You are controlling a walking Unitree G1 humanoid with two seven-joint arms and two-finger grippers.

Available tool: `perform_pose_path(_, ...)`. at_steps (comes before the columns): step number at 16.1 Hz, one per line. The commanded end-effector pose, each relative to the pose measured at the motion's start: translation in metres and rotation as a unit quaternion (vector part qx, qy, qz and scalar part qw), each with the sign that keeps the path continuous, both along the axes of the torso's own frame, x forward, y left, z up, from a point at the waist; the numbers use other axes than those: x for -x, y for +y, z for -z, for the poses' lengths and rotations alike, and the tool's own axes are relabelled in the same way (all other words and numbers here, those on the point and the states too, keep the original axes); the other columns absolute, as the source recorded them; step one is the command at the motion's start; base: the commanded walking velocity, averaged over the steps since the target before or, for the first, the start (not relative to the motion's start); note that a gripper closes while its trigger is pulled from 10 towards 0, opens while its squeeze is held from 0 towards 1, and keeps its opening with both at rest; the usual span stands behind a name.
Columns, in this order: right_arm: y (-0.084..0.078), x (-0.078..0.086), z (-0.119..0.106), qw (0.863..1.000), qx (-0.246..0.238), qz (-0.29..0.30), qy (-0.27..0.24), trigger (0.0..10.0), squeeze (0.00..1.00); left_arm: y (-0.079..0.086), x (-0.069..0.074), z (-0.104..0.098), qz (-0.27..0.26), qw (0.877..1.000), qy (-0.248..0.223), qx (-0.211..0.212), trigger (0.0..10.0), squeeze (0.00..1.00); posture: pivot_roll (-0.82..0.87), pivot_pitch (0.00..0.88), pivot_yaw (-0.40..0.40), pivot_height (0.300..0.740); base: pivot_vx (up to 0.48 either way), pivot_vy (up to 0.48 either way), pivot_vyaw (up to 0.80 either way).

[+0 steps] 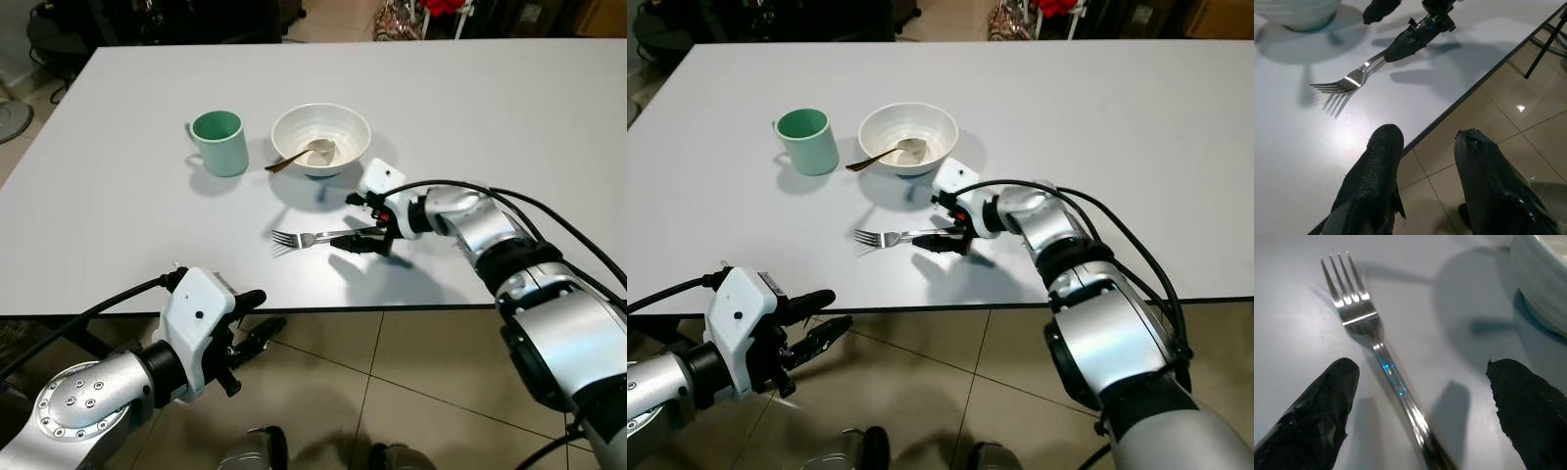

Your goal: Setting the table

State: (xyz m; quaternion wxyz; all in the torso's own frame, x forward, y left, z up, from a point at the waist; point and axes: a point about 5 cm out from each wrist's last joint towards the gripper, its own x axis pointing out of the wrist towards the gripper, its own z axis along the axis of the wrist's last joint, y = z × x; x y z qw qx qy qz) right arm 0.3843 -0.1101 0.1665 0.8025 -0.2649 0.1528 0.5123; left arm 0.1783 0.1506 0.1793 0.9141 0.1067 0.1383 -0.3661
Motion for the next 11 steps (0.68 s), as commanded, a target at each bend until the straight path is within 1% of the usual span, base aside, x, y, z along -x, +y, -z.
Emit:
perform_pose_path(1,0.0063,-0.0011,-0.0025,1.0,0.015,-0.01,-0.017,4.7,0.0,0.0,0.0028,-0.002,0.005,1.0,0.003,-0.003,10.0,0.0,0.06,0.215,0.045,0.74,0.0,0.0,0.0)
perform_pose_path(2,0.0086,-0.0012,-0.0024,0.999,0.021,-0.013,-0.024,3.0,0.0,-0.0004,0.0026,-0.002,0.005,1.0,0.005,-0.003,10.0,0.0,0.06,0.215,0.045,0.74,0.0,0.0,0.0)
perform_pose_path(3,0.0102,-0.002,-0.0034,0.999,0.019,-0.01,-0.024,1.8,0.0,-0.0008,0.0026,-0.0024,0.007,1.0,0.007,-0.005,10.0,0.0,0.07,0.218,0.035,0.74,0.0,0.0,0.0)
perform_pose_path(5,0.0113,-0.002,-0.0034,0.999,0.028,-0.015,-0.029,2.0,0.0,-0.0004,0.0023,-0.003,0.006,1.0,0.008,-0.005,10.0,0.0,0.07,0.219,0.031,0.74,0.0,0.0,0.0)
perform_pose_path(6,0.0116,-0.002,-0.003,0.999,0.032,-0.016,-0.032,1.8,0.0,-0.0003,0.0022,-0.0031,0.005,1.0,0.008,-0.006,10.0,0.0,0.07,0.217,0.029,0.74,0.0,0.0,0.0)
perform_pose_path(7,0.0125,-0.0031,-0.0031,0.998,0.037,-0.009,-0.042,1.1,0.0,-0.0004,0.0021,-0.0032,0.004,1.0,0.009,-0.007,10.0,0.0,0.07,0.216,0.025,0.74,0.0,0.0,0.0)
perform_pose_path(9,0.0138,-0.003,-0.0019,0.998,0.04,-0.008,-0.041,1.3,0.0,-0.0009,0.002,-0.0036,0.003,1.0,0.01,-0.007,10.0,0.0,0.08,0.211,0.024,0.74,0.0,0.0,0.0)
perform_pose_path(11,0.0146,-0.0017,0.0001,0.999,0.03,-0.01,-0.023,1.3,0.0,-0.0015,0.0021,-0.0037,0.005,1.0,0.011,-0.007,10.0,0.0,0.08,0.211,0.026,0.74,0.0,0.0,0.0)
